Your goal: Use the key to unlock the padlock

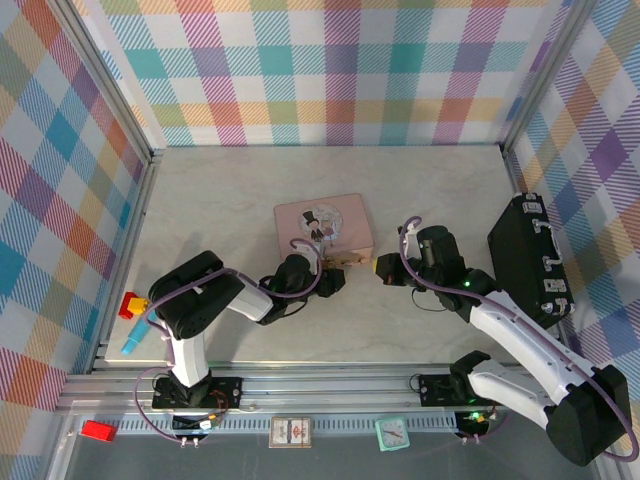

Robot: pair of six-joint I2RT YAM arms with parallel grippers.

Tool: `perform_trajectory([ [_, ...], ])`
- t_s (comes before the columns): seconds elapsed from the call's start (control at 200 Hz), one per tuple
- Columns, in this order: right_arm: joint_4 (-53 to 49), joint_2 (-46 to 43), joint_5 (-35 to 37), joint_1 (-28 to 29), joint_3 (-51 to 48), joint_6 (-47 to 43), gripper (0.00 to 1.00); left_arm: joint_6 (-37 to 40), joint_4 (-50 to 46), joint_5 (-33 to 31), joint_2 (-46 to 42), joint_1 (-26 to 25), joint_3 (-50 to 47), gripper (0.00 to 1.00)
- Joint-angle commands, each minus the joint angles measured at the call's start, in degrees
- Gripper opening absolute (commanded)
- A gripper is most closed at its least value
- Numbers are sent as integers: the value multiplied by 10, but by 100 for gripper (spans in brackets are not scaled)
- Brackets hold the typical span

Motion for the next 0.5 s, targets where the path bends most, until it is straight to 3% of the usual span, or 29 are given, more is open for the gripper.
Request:
perform_trajectory([
  [0.0, 7, -6, -12, -4, 5, 2, 0, -1, -23, 7, 29, 5, 7, 38],
  [0.155, 12, -8, -13, -3, -3, 11, 0, -5, -23, 3, 23, 4, 3, 25],
  [0.495, 39, 8, -33, -4, -26, 42, 0, -28, -4, 10, 10, 5, -11, 11],
])
